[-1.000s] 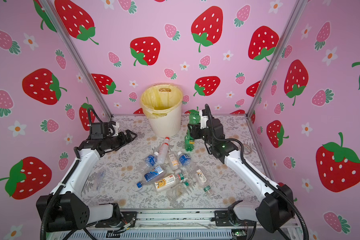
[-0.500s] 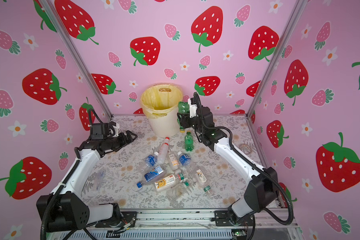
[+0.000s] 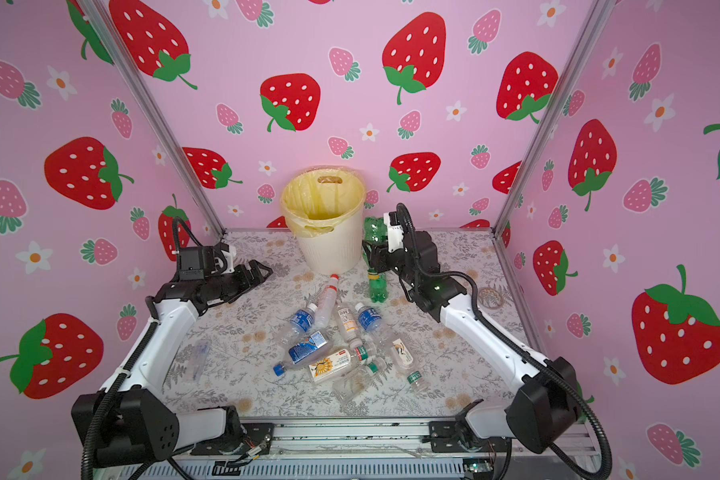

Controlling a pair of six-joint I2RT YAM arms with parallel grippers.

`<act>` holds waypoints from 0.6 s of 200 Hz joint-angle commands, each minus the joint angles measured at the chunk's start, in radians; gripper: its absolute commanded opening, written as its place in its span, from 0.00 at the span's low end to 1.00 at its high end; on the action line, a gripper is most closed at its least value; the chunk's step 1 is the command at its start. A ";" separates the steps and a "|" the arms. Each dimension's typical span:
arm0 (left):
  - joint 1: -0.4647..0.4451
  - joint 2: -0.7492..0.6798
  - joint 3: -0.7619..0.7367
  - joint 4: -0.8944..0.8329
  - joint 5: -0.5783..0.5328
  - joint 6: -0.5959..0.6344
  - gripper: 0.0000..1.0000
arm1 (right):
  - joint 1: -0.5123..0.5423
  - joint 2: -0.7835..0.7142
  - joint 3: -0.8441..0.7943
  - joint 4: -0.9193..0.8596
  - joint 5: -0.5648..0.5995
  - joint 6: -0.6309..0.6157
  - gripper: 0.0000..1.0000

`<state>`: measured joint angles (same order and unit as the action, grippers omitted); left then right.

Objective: Throw the plastic bottles in the bin
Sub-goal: 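Lift the green bottle with the right gripper and carry it toward the bin, then open the right gripper above the bin to drop the green bottle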

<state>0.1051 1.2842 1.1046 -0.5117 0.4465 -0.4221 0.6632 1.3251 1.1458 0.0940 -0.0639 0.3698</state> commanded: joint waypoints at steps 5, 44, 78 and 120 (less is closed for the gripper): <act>0.012 -0.013 -0.008 0.025 0.033 -0.012 0.99 | 0.007 -0.110 -0.104 0.058 0.018 0.001 0.58; 0.022 -0.007 -0.013 0.038 0.056 -0.025 0.99 | 0.015 -0.193 -0.206 0.102 0.021 0.015 0.58; 0.027 -0.008 -0.015 0.039 0.060 -0.026 0.99 | 0.033 -0.143 -0.143 0.103 0.028 0.006 0.58; 0.028 -0.004 -0.013 0.039 0.060 -0.026 0.99 | 0.044 0.086 0.192 0.073 0.043 -0.032 0.58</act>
<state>0.1261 1.2842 1.0897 -0.4824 0.4839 -0.4438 0.6987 1.2984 1.1240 0.1425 -0.0433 0.3706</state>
